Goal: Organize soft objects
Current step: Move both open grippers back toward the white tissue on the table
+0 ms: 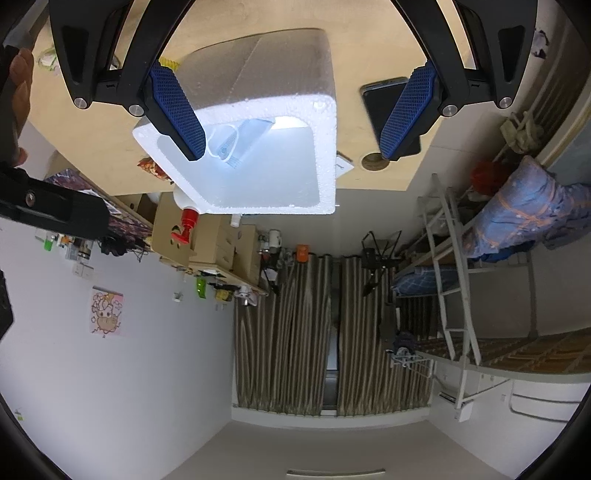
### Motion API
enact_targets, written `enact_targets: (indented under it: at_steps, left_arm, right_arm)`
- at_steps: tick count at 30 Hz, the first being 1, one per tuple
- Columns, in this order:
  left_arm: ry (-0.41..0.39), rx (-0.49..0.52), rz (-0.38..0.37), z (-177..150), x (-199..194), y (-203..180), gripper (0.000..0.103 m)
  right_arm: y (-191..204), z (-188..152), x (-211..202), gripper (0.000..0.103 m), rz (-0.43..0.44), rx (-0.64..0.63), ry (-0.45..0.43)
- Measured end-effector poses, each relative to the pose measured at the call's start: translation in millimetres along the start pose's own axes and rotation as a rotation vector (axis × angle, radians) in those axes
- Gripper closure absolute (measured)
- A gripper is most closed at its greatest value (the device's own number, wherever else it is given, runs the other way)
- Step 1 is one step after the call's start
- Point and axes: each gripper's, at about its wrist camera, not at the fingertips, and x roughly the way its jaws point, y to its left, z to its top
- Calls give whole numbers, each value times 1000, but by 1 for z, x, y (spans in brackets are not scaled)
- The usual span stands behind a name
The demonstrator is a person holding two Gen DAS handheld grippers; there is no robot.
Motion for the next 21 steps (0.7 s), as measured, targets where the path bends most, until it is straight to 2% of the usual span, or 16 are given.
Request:
enact_targets:
  at_steps: [10,14,21]
  left_arm:
    - [-33,16,12,-4,-37,-22,7]
    - [-50,36,12,-6,-49,-39,7]
    - [-67,72,-24,-8,-69,-70,7]
  right_arm:
    - [1,-13,-40,0,-63,-22,-57]
    - [0,-20,-61,0,-133,-49,-92]
    - [-15,-29,-88,0,-180,-30,-116]
